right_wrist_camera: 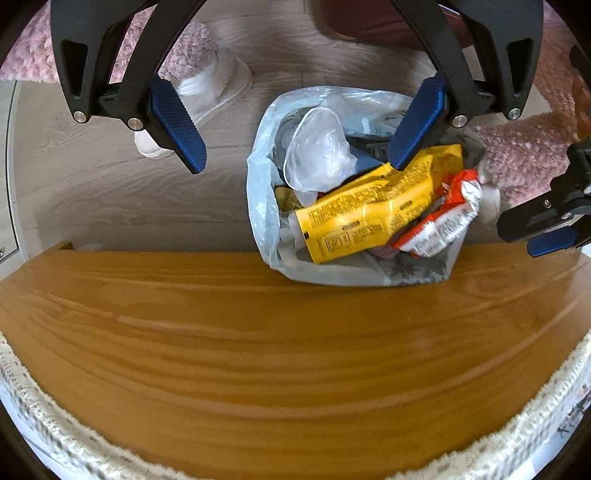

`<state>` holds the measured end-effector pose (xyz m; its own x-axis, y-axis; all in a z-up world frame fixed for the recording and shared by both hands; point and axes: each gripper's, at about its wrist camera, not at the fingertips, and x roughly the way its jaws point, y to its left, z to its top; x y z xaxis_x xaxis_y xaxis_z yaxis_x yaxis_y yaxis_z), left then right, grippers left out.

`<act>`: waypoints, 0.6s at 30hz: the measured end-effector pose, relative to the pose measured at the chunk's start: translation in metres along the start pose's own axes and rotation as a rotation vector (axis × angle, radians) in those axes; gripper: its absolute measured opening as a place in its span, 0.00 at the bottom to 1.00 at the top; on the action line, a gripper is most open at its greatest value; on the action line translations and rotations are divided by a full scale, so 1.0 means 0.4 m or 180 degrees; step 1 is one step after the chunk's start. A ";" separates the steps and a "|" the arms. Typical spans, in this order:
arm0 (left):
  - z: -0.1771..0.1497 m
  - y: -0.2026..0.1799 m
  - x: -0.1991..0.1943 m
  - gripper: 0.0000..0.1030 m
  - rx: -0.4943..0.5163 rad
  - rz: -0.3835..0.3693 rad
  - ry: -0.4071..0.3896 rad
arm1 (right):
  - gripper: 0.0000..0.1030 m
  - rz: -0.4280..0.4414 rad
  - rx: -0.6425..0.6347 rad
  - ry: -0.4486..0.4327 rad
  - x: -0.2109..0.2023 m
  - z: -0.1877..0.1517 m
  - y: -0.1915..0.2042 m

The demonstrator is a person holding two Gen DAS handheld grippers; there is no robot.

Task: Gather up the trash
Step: 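Hold both open tools above the bin, then raise both open tools toward the green-printed bag and tissue on the bed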

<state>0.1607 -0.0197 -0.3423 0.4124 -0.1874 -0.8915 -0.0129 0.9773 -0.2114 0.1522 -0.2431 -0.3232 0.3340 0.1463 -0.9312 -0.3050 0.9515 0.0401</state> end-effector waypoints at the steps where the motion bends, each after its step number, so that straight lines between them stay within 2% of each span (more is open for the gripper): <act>1: 0.004 -0.002 -0.009 0.93 0.0001 -0.0016 -0.0039 | 0.92 0.0011 -0.0006 -0.0059 -0.011 0.002 -0.001; 6: 0.011 -0.012 -0.054 0.93 -0.0025 -0.0144 -0.0210 | 0.92 0.0017 -0.0029 -0.0301 -0.052 0.009 0.002; 13: 0.021 -0.036 -0.135 0.93 0.0132 -0.0050 -0.0630 | 0.92 -0.0044 -0.0068 -0.0608 -0.099 0.016 0.006; 18: 0.034 -0.043 -0.175 0.93 0.0152 -0.0133 -0.0717 | 0.92 -0.0096 -0.0077 -0.0943 -0.156 0.024 -0.004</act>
<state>0.1445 -0.0220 -0.2708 0.6046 -0.2063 -0.7693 0.0494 0.9737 -0.2223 0.1404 -0.2513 -0.2616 0.5879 0.1941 -0.7853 -0.3109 0.9504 0.0022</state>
